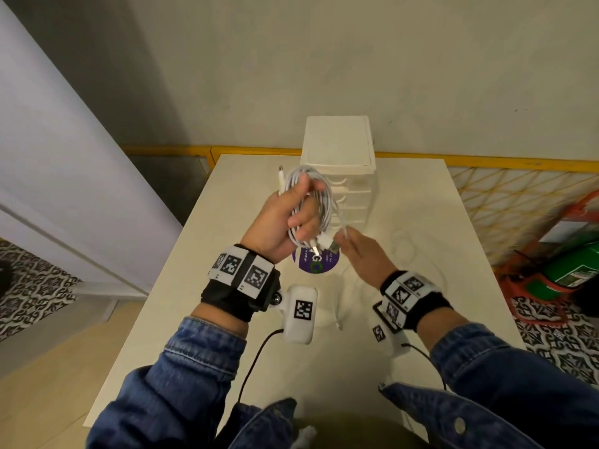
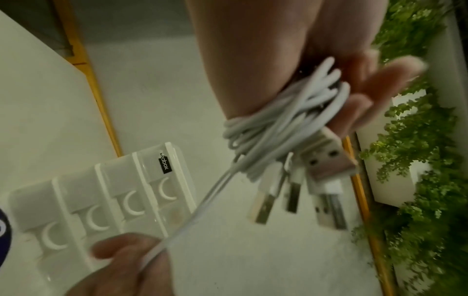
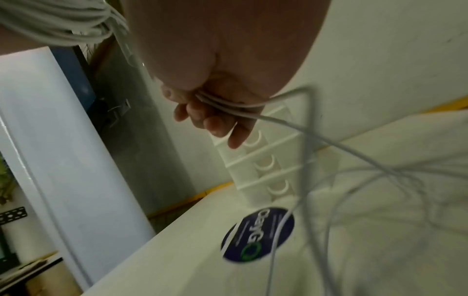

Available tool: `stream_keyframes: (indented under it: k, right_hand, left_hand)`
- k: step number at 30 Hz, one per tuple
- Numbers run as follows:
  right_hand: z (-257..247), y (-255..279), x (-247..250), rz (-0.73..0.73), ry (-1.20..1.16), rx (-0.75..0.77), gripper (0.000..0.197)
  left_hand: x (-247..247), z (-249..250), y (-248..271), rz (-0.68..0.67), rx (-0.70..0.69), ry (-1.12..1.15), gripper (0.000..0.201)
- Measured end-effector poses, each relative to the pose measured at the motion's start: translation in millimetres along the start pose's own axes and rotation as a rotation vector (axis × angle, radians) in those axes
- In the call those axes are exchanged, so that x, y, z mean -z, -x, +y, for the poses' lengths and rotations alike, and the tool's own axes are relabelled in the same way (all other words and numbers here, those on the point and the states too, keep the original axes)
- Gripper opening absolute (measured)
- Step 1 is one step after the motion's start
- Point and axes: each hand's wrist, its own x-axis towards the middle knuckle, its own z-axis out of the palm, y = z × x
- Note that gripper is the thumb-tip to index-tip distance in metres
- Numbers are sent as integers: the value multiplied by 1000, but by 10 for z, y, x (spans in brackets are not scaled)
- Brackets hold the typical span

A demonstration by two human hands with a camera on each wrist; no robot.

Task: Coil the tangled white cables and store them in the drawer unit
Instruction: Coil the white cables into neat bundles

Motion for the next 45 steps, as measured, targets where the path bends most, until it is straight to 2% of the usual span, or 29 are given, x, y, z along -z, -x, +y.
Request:
stream_keyframes:
  k: [3,5,7,9,12,14,16,18,20,24,25,27,30,32,35,41,45]
  right_hand:
    - [64,135,-217,-65,-16,-16,16]
    - [126,209,-341,-99,-77,-47,16]
    - [104,288,-415,-139,-152,-77,18]
    - [2,334,-431,-181,-177,-57,22]
    - [-183,324,-357,-200,-196,13,27]
    - [-276,299,-276,-180,-165,84,27]
    - [-382,277,-150,-131,-110,143,27]
    - [-473,237,-8,-88,-90,189,23]
    - [-578,199,130,-60,-62,226,17]
    - [-622,100,396,12,-77,175,2]
    - [-605,68,466,25,-73,156,3]
    - [-557,1,576,7,-84,130,3]
    - [-479,-67,618,-2,-142,122,11]
    - [-459,-92,605,28,-157,148,18]
    - [-396,-99,540,77,-173,151,24]
    - [-330,-31,137,97,-48,115,28]
    - [-286,30,-120,20,24,116,29]
  left_hand:
    - [4,45,-60,72,-124,72,43]
    - [5,96,-102,207,-217,77,49]
    - [36,144,-129,388,-287,64,47]
    - [84,153,-132,547,-342,-39,38]
    - [176,85,-123,694,-370,-395,28]
    - [269,27,-111,720,-352,-656,22]
    - [370,-30,-92,666,-308,-936,19]
    - [430,-105,-54,550,-181,-1200,27]
    - [432,-176,-26,444,-22,-1327,44]
    - [363,-283,51,248,422,-1177,85]
    - [341,-305,87,200,505,-1099,89]
    - [270,-333,139,114,565,-959,79]
    - [147,-359,125,9,556,-823,42]
    - [105,-347,98,45,530,-733,32]
    - [72,-282,50,44,478,-512,33]
    - [23,-169,-44,-127,302,-42,32]
    - [17,-141,-106,-36,94,119,47]
